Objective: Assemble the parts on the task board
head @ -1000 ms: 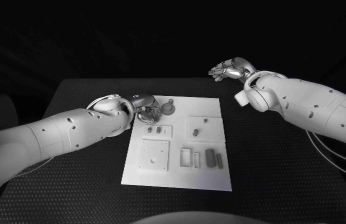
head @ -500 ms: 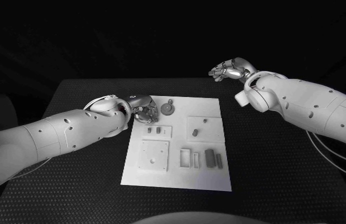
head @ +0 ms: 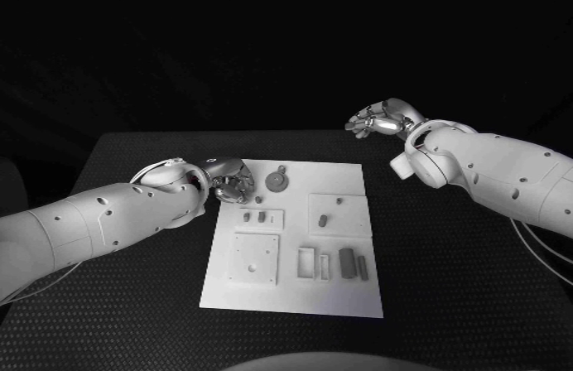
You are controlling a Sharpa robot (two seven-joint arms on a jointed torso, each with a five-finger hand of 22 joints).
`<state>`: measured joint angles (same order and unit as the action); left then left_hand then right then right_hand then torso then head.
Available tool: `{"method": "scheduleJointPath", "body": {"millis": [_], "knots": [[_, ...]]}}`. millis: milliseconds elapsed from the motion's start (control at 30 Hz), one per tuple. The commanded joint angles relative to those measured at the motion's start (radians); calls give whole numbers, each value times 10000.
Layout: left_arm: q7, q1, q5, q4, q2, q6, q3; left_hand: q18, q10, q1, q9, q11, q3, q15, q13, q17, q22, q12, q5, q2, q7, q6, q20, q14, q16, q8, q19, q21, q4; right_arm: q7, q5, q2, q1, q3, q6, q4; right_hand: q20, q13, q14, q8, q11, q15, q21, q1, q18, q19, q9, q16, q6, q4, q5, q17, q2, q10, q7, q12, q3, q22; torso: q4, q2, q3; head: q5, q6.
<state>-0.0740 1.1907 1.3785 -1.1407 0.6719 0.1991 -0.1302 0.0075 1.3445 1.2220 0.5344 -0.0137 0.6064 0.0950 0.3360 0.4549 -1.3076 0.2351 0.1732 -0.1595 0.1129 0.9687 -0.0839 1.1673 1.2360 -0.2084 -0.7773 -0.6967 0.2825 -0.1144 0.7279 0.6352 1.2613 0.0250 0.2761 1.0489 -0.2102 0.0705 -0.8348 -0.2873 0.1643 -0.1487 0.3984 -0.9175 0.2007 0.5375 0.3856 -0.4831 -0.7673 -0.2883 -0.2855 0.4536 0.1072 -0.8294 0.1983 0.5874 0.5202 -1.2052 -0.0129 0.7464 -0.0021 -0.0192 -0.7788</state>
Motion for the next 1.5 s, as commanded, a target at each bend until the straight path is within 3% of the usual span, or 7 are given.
{"method": "scheduleJointPath", "body": {"millis": [33,233,300,500,767,967,1500], "knots": [[-123,8,-1261,103,105,-89,68,-75,-318,-127,34,-110,49,-101,-109,-80,-184,-144,32,42,129,160,-431,-244,-82,-125,-12,-14,-27,166,2179,59,-19,-4,-633,59,5,21,-377,-222,-105,92,67,-1157,120,361,57,-203,-240,-22,397,94,52,-315,84,131,657,-54,4,-5,11,55,68],[-164,54,-3593,234,362,53,459,-75,-1075,-278,-32,-442,115,-437,-311,-364,-175,-471,-7,67,198,-97,-369,-649,-571,-73,158,42,-73,323,4218,220,-50,-3,-1104,245,22,4,-1632,-550,-457,724,486,-1498,551,1737,162,-872,-909,-50,775,504,135,-1388,-192,-146,1185,-126,-9,-4,21,190,138],[-224,144,-4663,227,468,123,499,-75,-1074,-376,-36,-453,102,-441,-323,-409,-171,-460,-18,113,224,-125,-347,-584,-626,-86,169,49,-145,352,4766,284,-63,-1,-1166,335,183,18,-2160,-610,-575,1039,764,-1622,611,2377,192,-1162,-1046,-76,917,730,150,-1809,-259,-416,1319,-195,-7,-2,17,213,146],[-942,472,-8034,-9,855,299,513,-75,-1081,-784,-20,-565,25,-622,-369,-996,-83,-401,-46,155,299,-161,-197,-1186,-1810,-215,449,300,-285,445,6369,483,-182,6,-1336,767,470,74,-2895,-684,-673,1333,1012,-1689,611,3143,256,-1476,-1259,-40,1185,1177,245,-2524,-323,-1191,1406,-243,1,-8,14,280,161],[-1605,520,-9759,-662,1193,-30,507,-75,-1407,-1620,-1,-747,-649,-1143,-537,-1680,75,-526,-180,35,268,-353,75,-1551,-3644,-356,787,774,-432,590,7689,878,-366,325,-855,1582,628,126,-3202,-617,-680,1460,1055,-1659,611,3507,261,-1480,-1231,-27,1718,1499,490,-2847,-402,-1841,1205,-269,39,5,-2,270,176],[-1996,520,-10206,-918,1270,-125,503,44,-1681,-1780,-6,-758,-1029,-1516,-775,-1961,161,-872,-253,30,223,-560,376,-1798,-4897,-405,879,1067,-209,763,8512,859,-486,612,-509,1846,702,170,-3417,-590,-682,1514,1080,-1740,611,3716,250,-1462,-1254,-36,2015,1669,617,-2980,-411,-2169,1168,-289,-23,6,-12,254,146],[-2224,516,-10748,-1214,1254,19,503,165,-1634,-1645,-7,-903,-1068,-1574,-902,-1714,201,-1017,-245,169,305,-588,472,-1637,-5390,-507,774,1226,-69,1022,9267,591,-691,892,-357,2040,739,251,-3554,-577,-688,1530,1034,-1870,611,3852,235,-1321,-1358,-21,2277,1822,845,-3148,-433,-2510,1428,-291,-9,7,-17,222,92]]}}
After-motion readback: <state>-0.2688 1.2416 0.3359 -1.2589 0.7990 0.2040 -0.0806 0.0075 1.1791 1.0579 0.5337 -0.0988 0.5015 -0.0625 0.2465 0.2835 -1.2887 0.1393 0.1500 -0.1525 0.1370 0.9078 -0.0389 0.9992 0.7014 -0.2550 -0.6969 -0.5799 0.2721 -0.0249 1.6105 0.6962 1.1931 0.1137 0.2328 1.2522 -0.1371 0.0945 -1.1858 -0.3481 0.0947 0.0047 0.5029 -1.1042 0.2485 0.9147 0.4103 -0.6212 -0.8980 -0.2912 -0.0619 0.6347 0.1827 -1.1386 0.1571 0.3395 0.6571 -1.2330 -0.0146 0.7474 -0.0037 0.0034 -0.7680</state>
